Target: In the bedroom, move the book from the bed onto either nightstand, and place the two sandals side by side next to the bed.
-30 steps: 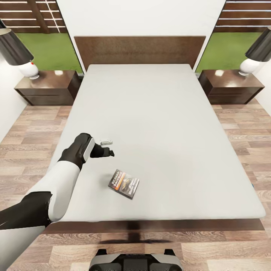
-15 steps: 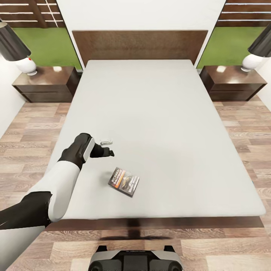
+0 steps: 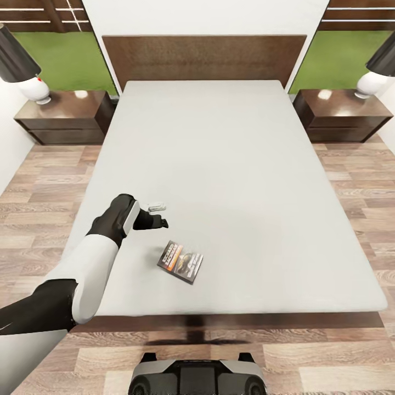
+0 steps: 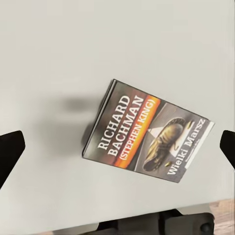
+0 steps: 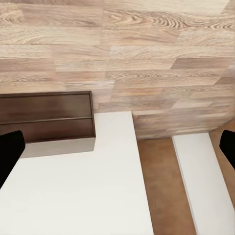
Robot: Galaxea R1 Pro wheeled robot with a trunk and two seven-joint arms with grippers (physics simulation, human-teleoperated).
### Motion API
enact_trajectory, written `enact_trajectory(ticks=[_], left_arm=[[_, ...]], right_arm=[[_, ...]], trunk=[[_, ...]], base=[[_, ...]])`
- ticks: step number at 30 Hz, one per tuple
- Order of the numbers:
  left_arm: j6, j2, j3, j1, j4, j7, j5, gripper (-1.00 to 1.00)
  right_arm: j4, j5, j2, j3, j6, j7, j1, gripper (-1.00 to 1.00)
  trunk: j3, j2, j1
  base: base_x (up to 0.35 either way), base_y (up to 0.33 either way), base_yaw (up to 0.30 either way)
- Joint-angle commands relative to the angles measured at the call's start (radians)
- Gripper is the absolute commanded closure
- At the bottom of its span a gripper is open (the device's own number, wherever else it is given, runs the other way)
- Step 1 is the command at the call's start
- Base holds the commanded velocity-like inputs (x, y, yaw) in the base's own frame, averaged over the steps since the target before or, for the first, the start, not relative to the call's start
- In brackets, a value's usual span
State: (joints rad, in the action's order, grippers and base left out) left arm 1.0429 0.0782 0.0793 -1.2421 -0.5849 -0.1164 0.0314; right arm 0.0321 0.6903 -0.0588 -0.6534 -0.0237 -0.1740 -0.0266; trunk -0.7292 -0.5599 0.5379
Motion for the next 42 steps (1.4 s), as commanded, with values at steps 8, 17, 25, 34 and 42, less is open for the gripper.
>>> enact_trajectory(ticks=[8, 17, 25, 34, 42], left_arm=[[0.004, 0.020, 0.010, 0.000, 0.000, -0.003, -0.003, -1.00], [-0.045, 0.029, 0.014, 0.001, 0.018, -0.002, -0.005, -1.00], [-0.056, 0.030, 0.015, -0.004, 0.021, -0.007, -0.016, -1.00], [-0.057, 0.025, 0.015, -0.033, 0.025, -0.003, -0.147, -1.00], [-0.060, 0.019, 0.014, -0.045, 0.022, -0.001, -0.196, -1.00]], right_arm=[[0.003, 0.011, 0.000, -0.005, -0.001, -0.006, -0.002, -1.00], [0.002, 0.011, 0.006, -0.003, -0.001, -0.006, -0.002, -1.00], [0.000, 0.011, 0.009, 0.000, -0.002, -0.006, -0.002, -1.00], [0.001, 0.011, 0.005, 0.000, -0.001, -0.006, -0.001, -1.00], [0.002, 0.012, 0.003, -0.002, -0.001, -0.006, -0.001, -1.00]], trunk=[[-0.014, -0.001, 0.000], [-0.029, -0.001, 0.000], [-0.042, -0.001, 0.000], [-0.057, -0.001, 0.000], [-0.070, -0.001, 0.000]], base=[[0.000, 0.000, 0.000], [0.000, 0.000, 0.000], [0.000, 0.000, 0.000], [0.000, 0.000, 0.000], [0.000, 0.000, 0.000]])
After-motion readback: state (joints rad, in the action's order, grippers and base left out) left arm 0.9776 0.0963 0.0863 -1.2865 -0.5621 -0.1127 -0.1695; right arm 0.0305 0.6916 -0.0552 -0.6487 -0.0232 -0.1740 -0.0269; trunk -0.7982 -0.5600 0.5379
